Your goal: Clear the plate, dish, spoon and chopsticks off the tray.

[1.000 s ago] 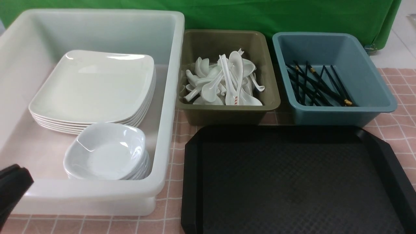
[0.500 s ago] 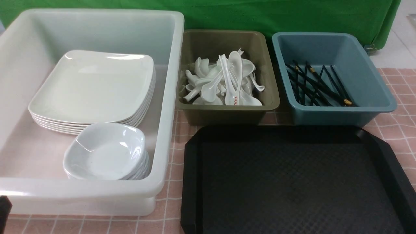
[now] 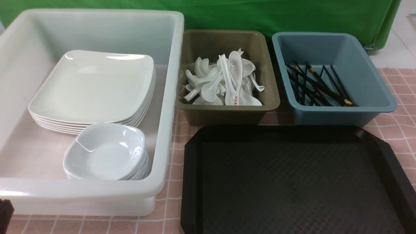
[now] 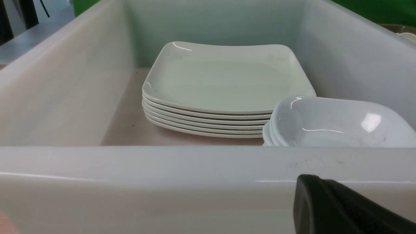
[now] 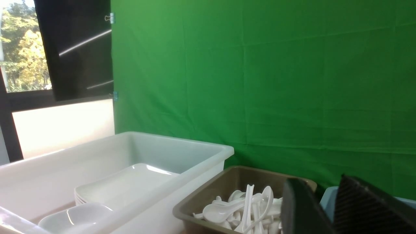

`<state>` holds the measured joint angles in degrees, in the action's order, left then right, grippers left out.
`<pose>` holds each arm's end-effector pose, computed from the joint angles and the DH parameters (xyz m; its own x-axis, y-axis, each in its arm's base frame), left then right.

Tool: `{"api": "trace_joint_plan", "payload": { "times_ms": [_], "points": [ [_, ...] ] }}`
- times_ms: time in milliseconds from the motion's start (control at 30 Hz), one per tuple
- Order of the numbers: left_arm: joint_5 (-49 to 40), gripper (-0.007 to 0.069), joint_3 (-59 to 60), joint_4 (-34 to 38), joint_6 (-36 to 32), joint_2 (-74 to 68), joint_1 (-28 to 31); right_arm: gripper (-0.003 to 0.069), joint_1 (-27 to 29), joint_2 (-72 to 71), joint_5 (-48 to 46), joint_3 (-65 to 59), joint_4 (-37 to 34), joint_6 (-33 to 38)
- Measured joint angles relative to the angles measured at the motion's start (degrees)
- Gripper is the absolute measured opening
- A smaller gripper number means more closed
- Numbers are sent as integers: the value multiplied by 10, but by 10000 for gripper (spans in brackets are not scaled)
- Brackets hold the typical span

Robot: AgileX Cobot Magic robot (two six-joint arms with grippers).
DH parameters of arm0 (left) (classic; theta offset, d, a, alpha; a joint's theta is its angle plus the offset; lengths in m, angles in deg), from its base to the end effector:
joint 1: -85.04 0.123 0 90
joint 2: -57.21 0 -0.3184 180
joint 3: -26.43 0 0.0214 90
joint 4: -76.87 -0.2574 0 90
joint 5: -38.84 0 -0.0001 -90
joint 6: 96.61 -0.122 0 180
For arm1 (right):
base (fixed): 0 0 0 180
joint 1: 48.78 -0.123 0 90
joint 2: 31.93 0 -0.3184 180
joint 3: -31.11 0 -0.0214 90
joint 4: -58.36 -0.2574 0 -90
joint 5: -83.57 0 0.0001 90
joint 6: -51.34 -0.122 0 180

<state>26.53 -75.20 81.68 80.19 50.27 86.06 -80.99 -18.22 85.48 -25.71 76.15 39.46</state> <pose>0.0597 -0.0011 0.1877 -0.1318 -0.0285 -0.9909 -0.0035 0.9996 -0.0283 0.0331 0.0223 0.3486 0.3612 0.1060 -0.9264 -0.5066 0.8564 -0.0995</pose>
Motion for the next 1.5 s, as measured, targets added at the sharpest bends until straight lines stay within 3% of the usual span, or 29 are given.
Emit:
{"api": "trace_joint_plan", "payload": {
  "times_ms": [533, 667, 733, 1000, 1233, 1267, 1333, 1500],
  "points": [
    [0, 4, 0, -2, -4, 0, 0, 241, 0, 0, 1, 0, 0, 3],
    [0, 4, 0, -2, -4, 0, 0, 241, 0, 0, 2, 0, -51, 39],
    [0, 4, 0, -2, -4, 0, 0, 241, 0, 0, 2, 0, -109, 94],
    [0, 4, 0, -4, -4, 0, 0, 243, 10, -8, -22, -4, -136, 139],
    [0, 4, 0, -4, -5, 0, 0, 244, 168, -24, -55, -82, -137, 156],
    [0, 4, 0, -4, -5, 0, 0, 244, 220, -25, -59, -120, -137, 157],
    [0, 5, 0, -4, -6, 0, 0, 244, 267, -32, -63, -168, -137, 157],
    [0, 5, 0, -4, -6, 0, 0, 244, 318, -59, -112, -207, -137, 158]
  ]
}}
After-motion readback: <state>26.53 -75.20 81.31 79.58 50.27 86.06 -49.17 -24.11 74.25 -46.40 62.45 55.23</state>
